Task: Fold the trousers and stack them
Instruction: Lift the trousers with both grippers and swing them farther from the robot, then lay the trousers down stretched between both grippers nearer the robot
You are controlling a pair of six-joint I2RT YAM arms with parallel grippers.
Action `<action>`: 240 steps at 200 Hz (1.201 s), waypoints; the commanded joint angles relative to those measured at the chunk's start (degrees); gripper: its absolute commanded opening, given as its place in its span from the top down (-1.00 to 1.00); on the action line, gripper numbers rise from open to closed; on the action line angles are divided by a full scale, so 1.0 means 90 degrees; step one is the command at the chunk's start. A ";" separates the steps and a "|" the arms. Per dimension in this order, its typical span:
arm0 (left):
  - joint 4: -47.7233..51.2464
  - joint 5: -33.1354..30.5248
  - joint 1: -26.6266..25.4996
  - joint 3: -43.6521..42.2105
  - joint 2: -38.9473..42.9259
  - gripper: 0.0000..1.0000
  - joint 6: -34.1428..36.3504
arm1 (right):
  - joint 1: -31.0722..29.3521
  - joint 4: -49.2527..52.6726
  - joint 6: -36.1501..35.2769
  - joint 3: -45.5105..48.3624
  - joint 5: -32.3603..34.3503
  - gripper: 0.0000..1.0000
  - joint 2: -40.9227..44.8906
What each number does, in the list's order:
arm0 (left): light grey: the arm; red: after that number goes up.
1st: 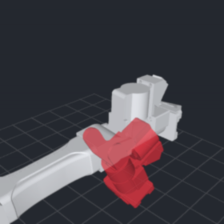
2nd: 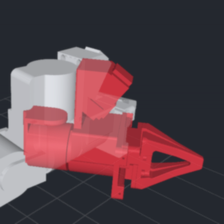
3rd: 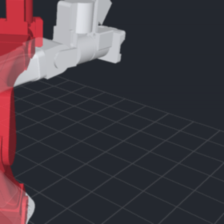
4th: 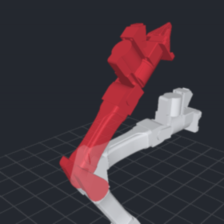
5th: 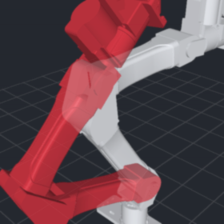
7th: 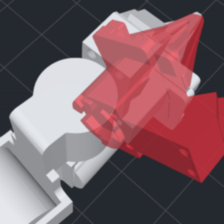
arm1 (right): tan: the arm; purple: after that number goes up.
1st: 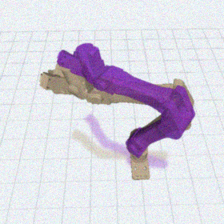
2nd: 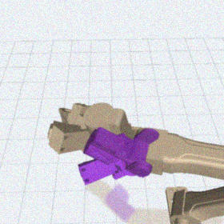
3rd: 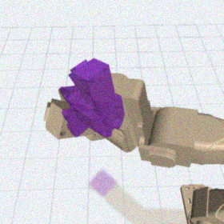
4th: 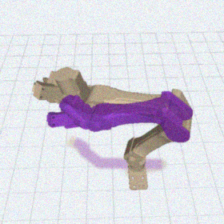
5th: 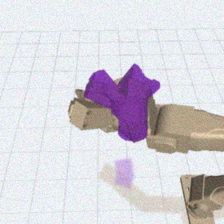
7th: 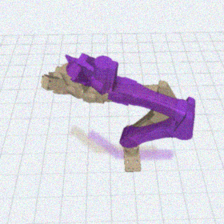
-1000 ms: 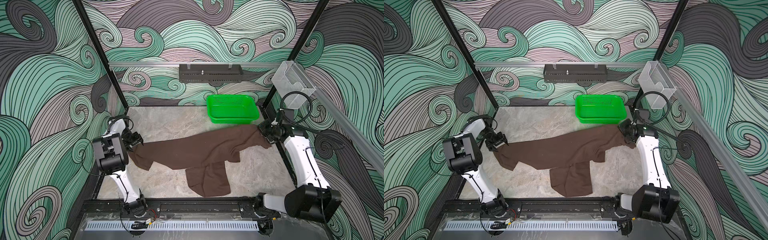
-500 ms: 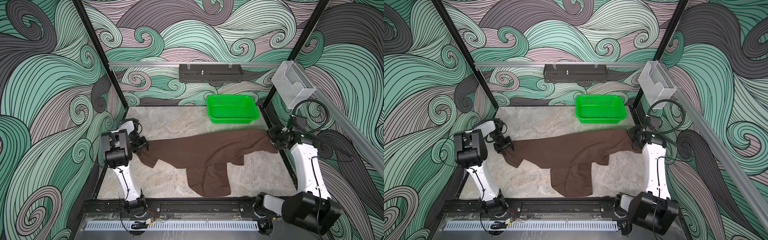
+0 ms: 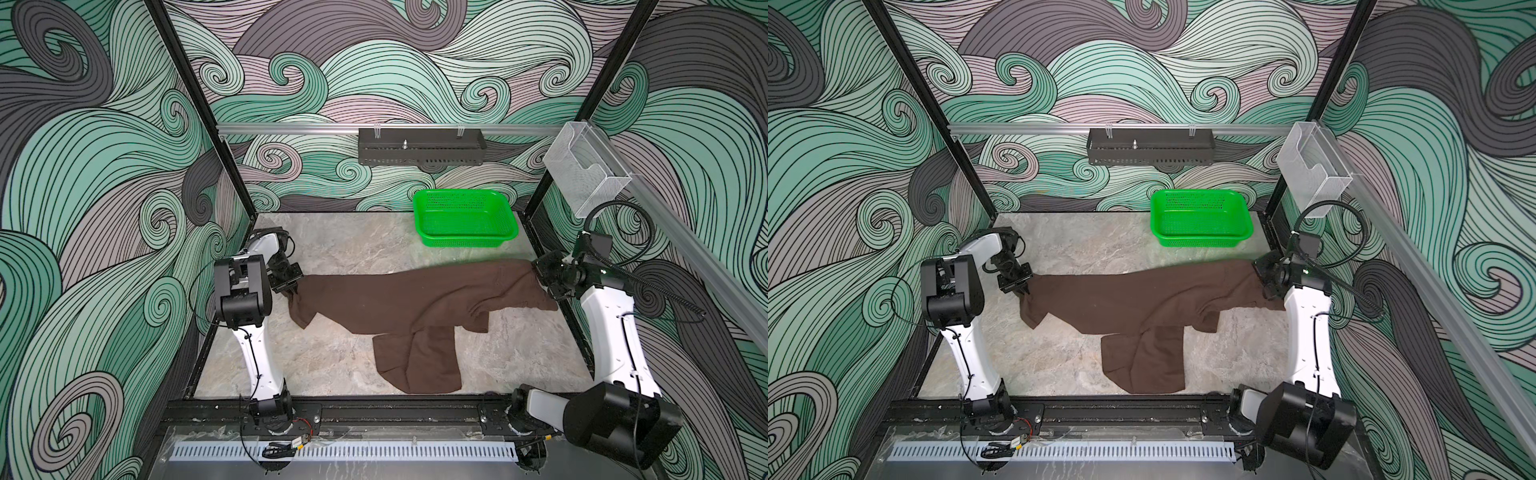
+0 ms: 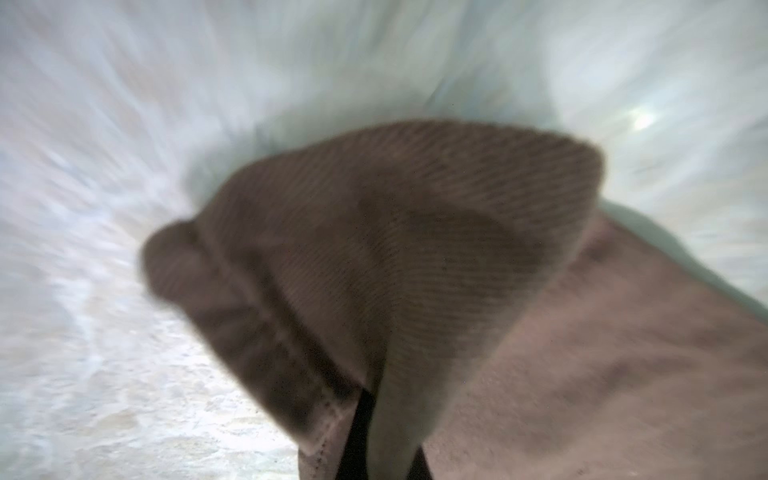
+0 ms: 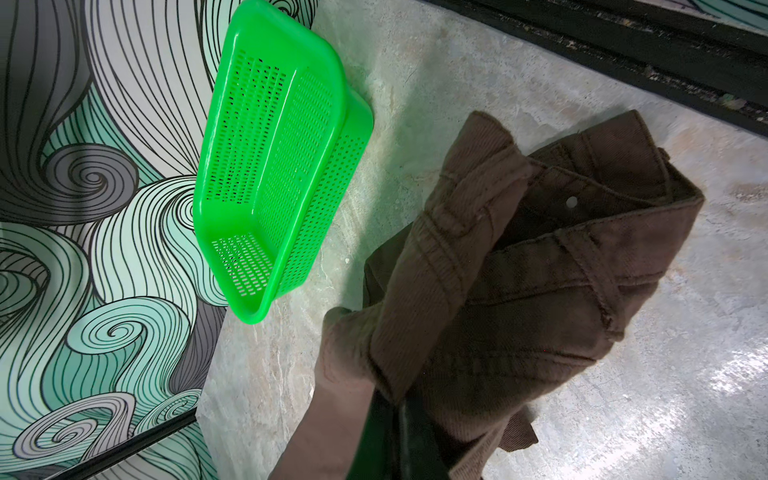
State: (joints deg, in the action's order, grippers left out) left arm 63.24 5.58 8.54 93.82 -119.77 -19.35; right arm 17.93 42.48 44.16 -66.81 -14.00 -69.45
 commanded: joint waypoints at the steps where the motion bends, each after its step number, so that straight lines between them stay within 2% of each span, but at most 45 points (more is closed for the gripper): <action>1: 0.0280 -0.0111 -0.0005 0.1070 0.0676 1.00 0.0280 | -0.0196 -0.0326 0.0069 -0.0134 -0.0367 1.00 0.0020; 34: 0.0028 -0.0230 0.0090 0.1916 0.1367 1.00 0.0435 | -0.0323 -0.0904 0.0035 -0.0075 -0.0433 1.00 0.0161; 53: -0.0943 -0.0076 0.0214 0.1836 0.1692 1.00 0.0464 | -0.0380 -0.1380 0.0256 -0.0157 -0.0334 1.00 0.0031; 67: -0.1466 0.0155 0.0340 0.2067 0.1708 1.00 0.0385 | -0.0512 -0.1556 0.0372 -0.0631 -0.0315 1.00 -0.0350; 79: -0.1596 0.0278 0.0422 0.2678 0.1487 1.00 0.0277 | -0.0673 -0.1743 0.0455 -0.1189 -0.0311 1.00 -0.0773; 104: -0.1387 0.0591 0.0568 0.4784 0.0677 1.00 -0.0007 | -0.0858 -0.2372 0.0631 -0.2453 -0.0565 1.00 -0.1553; 112: -0.1515 0.0698 0.0625 0.5169 0.0599 1.00 -0.0091 | -0.0869 -0.2776 0.0658 -0.2660 -0.0628 1.00 -0.1601; 124: -0.2465 0.0920 0.0759 0.4431 0.1082 1.00 -0.0243 | -0.0879 -0.3347 0.0610 -0.2606 -0.0562 1.00 -0.1427; 140: -0.3446 0.0880 0.0861 0.2920 0.1914 1.00 -0.0249 | -0.0880 -0.3768 0.0225 -0.1954 -0.0266 1.00 -0.0971; 169: -0.4815 0.0609 0.0984 -0.0565 0.3432 1.00 -0.0181 | -0.0865 -0.4156 -0.0136 0.0470 0.0616 1.00 0.0244; 194: -0.5176 0.0294 0.1079 -0.2801 0.4193 1.00 -0.0371 | -0.0891 -0.4210 -0.0299 0.2318 0.1556 1.00 0.1178; 215: -0.5131 -0.0030 0.1107 -0.3932 0.4630 1.00 -0.0635 | -0.0893 -0.3762 -0.0356 0.3193 0.2332 1.00 0.1747; 240: -0.4490 -0.0481 0.1169 -0.4340 0.4732 1.00 -0.0831 | -0.0919 -0.2968 -0.0180 0.3776 0.2843 1.00 0.2254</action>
State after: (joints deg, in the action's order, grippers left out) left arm 21.58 7.31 18.02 55.24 -79.99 -23.79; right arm 9.85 11.68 42.39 -34.89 2.15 -53.63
